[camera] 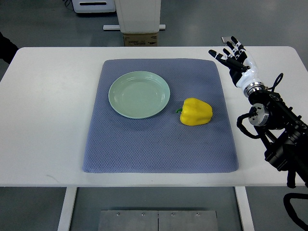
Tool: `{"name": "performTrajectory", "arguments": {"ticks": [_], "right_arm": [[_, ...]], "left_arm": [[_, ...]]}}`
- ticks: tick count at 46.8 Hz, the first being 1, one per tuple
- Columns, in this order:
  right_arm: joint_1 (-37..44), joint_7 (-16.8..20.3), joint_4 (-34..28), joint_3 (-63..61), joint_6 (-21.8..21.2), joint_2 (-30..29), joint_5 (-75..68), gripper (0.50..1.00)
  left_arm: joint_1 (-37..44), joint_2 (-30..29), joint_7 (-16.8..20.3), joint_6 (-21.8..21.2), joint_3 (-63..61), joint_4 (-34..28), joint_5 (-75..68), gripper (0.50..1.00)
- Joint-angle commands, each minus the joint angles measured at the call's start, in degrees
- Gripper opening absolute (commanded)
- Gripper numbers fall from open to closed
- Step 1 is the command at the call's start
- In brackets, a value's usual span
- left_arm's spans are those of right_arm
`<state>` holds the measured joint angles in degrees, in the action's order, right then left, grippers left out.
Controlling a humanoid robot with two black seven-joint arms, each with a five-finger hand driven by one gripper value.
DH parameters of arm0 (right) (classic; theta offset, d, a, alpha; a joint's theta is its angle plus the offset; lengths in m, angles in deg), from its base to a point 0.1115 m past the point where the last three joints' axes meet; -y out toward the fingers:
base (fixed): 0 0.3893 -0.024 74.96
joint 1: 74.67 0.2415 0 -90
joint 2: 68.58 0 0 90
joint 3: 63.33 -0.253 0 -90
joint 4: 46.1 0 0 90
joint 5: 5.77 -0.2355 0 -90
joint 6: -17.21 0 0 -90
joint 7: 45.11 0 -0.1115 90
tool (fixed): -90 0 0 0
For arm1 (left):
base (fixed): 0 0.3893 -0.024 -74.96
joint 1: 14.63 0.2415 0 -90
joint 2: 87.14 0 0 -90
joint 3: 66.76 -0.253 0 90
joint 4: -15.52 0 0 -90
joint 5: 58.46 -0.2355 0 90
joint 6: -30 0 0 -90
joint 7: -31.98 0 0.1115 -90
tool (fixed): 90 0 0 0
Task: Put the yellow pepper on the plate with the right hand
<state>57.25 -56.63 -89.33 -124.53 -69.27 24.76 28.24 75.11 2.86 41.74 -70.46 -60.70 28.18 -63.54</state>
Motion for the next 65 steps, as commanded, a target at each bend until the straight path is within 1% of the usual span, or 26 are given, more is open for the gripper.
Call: {"name": "performTrajectory", "arguments": {"ticks": [1, 12, 20, 34, 42, 50, 55, 59, 65], "right_arm": [[0.18, 0.00, 0.08, 0.03, 0.00, 0.00, 0.00, 1.000], [0.36, 0.00, 0.08, 0.12, 0.00, 0.00, 0.09, 1.000], [0.36, -1.75, 0.08, 0.12, 0.09, 0.35, 0.09, 1.000], [0.45, -2.11, 0.08, 2.05, 0.00, 0.87, 0.09, 1.000], [0.36, -4.92, -0.01, 4.51, 0.00, 2.72, 0.00, 1.000], [0.27, -4.57, -0.27, 5.04, -0.88, 3.60, 0.00, 1.000], [0.71, -4.83, -0.54, 9.77, -0.97, 5.88, 0.09, 1.000], [2.64, -5.10, -1.68, 15.22, -0.97, 8.16, 0.09, 0.998], [4.49, -6.85, -3.44, 22.25, -0.97, 10.54, 0.09, 0.998]], "left_arm": [[0.00, 0.00, 0.00, 0.00, 0.00, 0.00, 0.06, 1.000], [0.00, 0.00, 0.00, 0.00, 0.00, 0.00, -0.02, 1.000], [0.00, 0.00, 0.00, 0.00, 0.00, 0.00, -0.02, 1.000], [0.00, 0.00, 0.00, 0.00, 0.00, 0.00, -0.02, 1.000], [0.00, 0.00, 0.00, 0.00, 0.00, 0.00, -0.02, 1.000], [0.00, 0.00, 0.00, 0.00, 0.00, 0.00, -0.02, 1.000], [0.00, 0.00, 0.00, 0.00, 0.00, 0.00, -0.02, 1.000], [0.00, 0.00, 0.00, 0.00, 0.00, 0.00, 0.06, 1.000], [0.00, 0.00, 0.00, 0.00, 0.00, 0.00, -0.02, 1.000]]}}
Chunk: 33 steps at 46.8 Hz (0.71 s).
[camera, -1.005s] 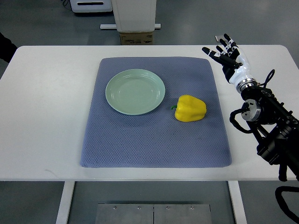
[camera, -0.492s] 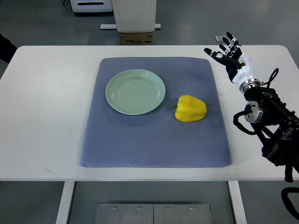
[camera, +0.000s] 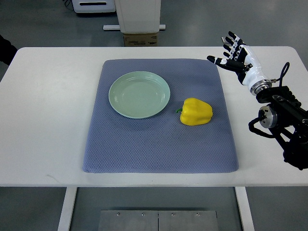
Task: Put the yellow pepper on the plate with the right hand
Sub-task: 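Move the right hand toward the yellow pepper, fingers open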
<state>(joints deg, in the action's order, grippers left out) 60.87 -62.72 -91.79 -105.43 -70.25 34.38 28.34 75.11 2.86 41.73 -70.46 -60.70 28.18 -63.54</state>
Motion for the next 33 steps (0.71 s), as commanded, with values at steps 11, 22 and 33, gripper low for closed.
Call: {"name": "performTrajectory", "arguments": {"ticks": [11, 22, 33], "right_arm": [[3.33, -0.94, -5.46, 10.54, 0.02, 4.44, 0.08, 0.996], [6.23, -0.85, -10.46, 18.97, -2.00, 10.33, 0.43, 0.995], [7.99, -0.68, -15.21, 25.48, -2.18, 14.64, 2.01, 0.995]], "left_arm": [[-0.01, 0.00, 0.00, 0.01, 0.00, 0.00, 0.07, 1.000], [-0.01, 0.00, 0.00, 0.01, 0.00, 0.00, -0.02, 1.000], [-0.01, 0.00, 0.00, 0.01, 0.00, 0.00, -0.02, 1.000]]}}
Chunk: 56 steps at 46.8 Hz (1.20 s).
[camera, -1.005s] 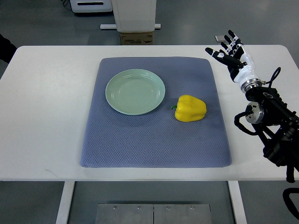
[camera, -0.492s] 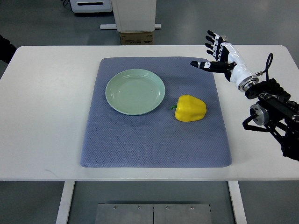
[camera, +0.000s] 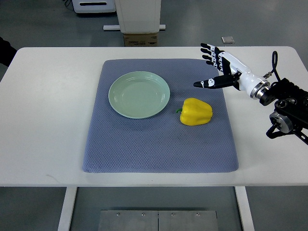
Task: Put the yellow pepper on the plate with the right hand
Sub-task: 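Move the right hand toward the yellow pepper, fingers open, then close the right hand fingers around the yellow pepper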
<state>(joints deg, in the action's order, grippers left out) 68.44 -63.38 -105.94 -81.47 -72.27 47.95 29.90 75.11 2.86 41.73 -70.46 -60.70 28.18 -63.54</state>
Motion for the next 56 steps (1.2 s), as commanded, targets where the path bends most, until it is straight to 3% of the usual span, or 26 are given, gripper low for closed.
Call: {"name": "performTrajectory", "arguments": {"ticks": [1, 10, 35, 56], "right_arm": [[0.42, -0.01, -1.50, 2.13, -0.16, 1.42, 0.54, 0.995], [0.77, -0.10, -3.97, 6.88, -0.52, 3.18, 3.78, 0.995], [0.42, -0.10, -3.62, 12.16, -0.25, 1.33, 6.51, 0.991], [0.33, -0.01, -1.24, 12.51, 0.54, -1.13, 6.60, 0.945]], "left_arm": [[0.00, 0.00, 0.00, 0.01, 0.00, 0.00, 0.07, 1.000], [0.00, 0.00, 0.00, 0.01, 0.00, 0.00, -0.02, 1.000], [0.00, 0.00, 0.00, 0.01, 0.00, 0.00, -0.02, 1.000], [0.00, 0.00, 0.00, 0.01, 0.00, 0.00, -0.02, 1.000]]}}
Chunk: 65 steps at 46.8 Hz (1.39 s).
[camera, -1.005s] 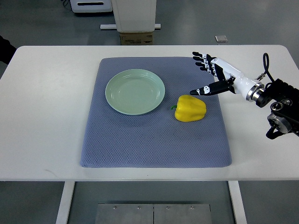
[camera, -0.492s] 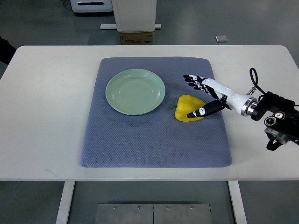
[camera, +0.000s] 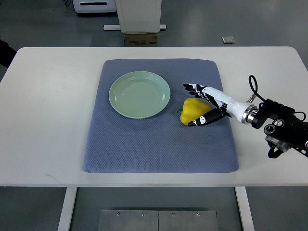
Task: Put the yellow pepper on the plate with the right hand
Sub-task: 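Close the right hand fingers around the yellow pepper, then lift the pepper and carry it over the green plate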
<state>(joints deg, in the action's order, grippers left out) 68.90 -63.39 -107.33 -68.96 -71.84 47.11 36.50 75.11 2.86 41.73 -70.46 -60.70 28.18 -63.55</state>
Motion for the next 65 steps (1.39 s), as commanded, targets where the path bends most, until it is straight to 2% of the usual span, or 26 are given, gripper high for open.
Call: {"name": "performTrajectory", "arguments": {"ticks": [1, 18, 23, 27, 33, 44, 54, 65], "right_arm": [[-0.13, 0.00, 0.32, 0.00, 0.11, -0.47, 0.00, 0.943], [-0.39, -0.09, 2.95, 0.00, 0.19, -3.28, 0.00, 0.832], [-0.39, -0.18, 3.83, 0.00, 0.11, -3.63, 0.00, 0.767], [-0.48, -0.27, 4.71, 0.00, 0.11, -4.16, 0.00, 0.680], [-0.57, -0.27, 5.59, -0.09, 0.11, -4.86, -0.08, 0.500], [1.01, 0.17, 5.77, -2.54, 0.19, -6.09, -0.26, 0.500], [6.98, 2.10, 5.86, -4.31, 0.19, -6.62, -1.58, 0.500], [10.59, 3.60, 10.07, -4.22, 2.48, -13.47, -2.72, 0.500]], "left_arm": [[0.00, 0.00, 0.00, 0.00, 0.00, 0.00, -0.01, 1.000], [0.00, 0.00, 0.00, 0.00, 0.00, 0.00, -0.01, 1.000], [0.00, 0.00, 0.00, 0.00, 0.00, 0.00, -0.01, 1.000], [0.00, 0.00, 0.00, 0.00, 0.00, 0.00, -0.01, 1.000], [0.00, 0.00, 0.00, 0.00, 0.00, 0.00, -0.01, 1.000], [0.00, 0.00, 0.00, 0.00, 0.00, 0.00, -0.01, 1.000], [0.00, 0.00, 0.00, 0.00, 0.00, 0.00, -0.01, 1.000], [0.00, 0.00, 0.00, 0.00, 0.00, 0.00, -0.01, 1.000]]}}
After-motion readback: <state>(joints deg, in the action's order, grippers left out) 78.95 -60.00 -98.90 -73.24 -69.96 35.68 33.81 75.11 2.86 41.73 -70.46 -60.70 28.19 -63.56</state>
